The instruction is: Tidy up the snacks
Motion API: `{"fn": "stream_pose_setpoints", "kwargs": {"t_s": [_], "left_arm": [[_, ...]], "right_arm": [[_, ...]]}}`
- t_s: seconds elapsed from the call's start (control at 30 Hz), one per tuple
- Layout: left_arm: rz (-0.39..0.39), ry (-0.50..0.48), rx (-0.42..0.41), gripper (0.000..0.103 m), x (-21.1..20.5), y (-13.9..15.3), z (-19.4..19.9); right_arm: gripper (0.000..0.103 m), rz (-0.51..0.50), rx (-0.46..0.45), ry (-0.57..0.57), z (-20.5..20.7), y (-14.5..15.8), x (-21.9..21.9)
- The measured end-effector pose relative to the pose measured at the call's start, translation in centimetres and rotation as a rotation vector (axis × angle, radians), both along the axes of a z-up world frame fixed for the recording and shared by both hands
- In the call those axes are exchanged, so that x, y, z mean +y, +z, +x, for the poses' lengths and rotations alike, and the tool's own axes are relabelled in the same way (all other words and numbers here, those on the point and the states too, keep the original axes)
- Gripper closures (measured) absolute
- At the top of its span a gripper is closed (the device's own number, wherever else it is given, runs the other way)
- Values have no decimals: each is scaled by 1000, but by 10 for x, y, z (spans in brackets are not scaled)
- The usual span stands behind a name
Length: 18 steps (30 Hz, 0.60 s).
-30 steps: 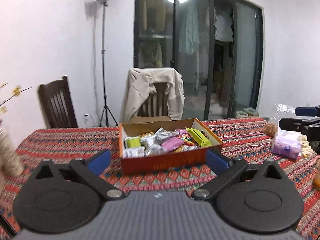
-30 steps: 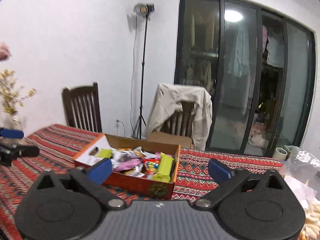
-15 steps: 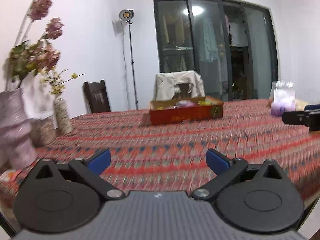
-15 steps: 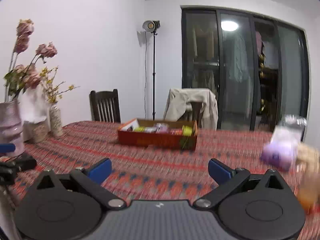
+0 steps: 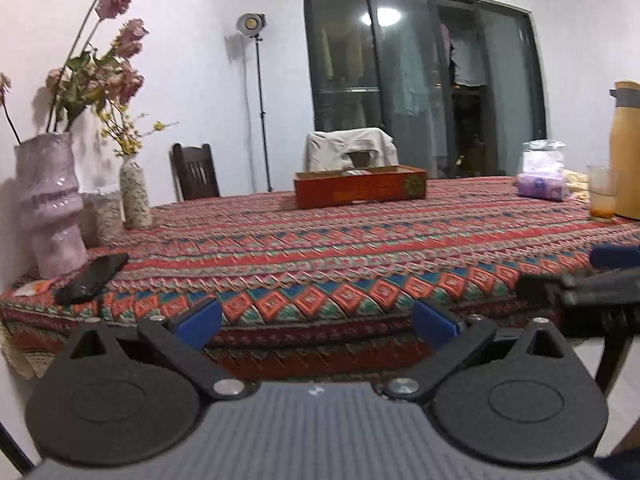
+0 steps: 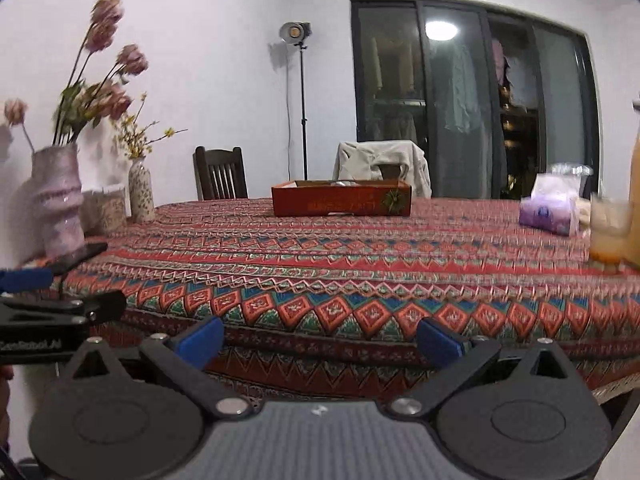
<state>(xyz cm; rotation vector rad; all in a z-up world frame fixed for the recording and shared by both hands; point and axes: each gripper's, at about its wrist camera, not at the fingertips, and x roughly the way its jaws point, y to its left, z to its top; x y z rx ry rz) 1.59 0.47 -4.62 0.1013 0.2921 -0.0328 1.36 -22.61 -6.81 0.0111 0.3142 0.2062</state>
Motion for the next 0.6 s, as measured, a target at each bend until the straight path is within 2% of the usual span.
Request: {"fn": "stream_pose_setpoints", "kwargs": {"t_s": [0.13,0.33,0.6], "left_arm": [[-24,-11,24,0,-1,-3,2],[-42,6,10,0,0,-2,0],[-52,19,6,0,3,0,1]], "right_arm": [[0,28,-1,-1,2,7,-3],[0,89,3,26,5,15,-13],[0,84,-4,50,7,17,-9]]}}
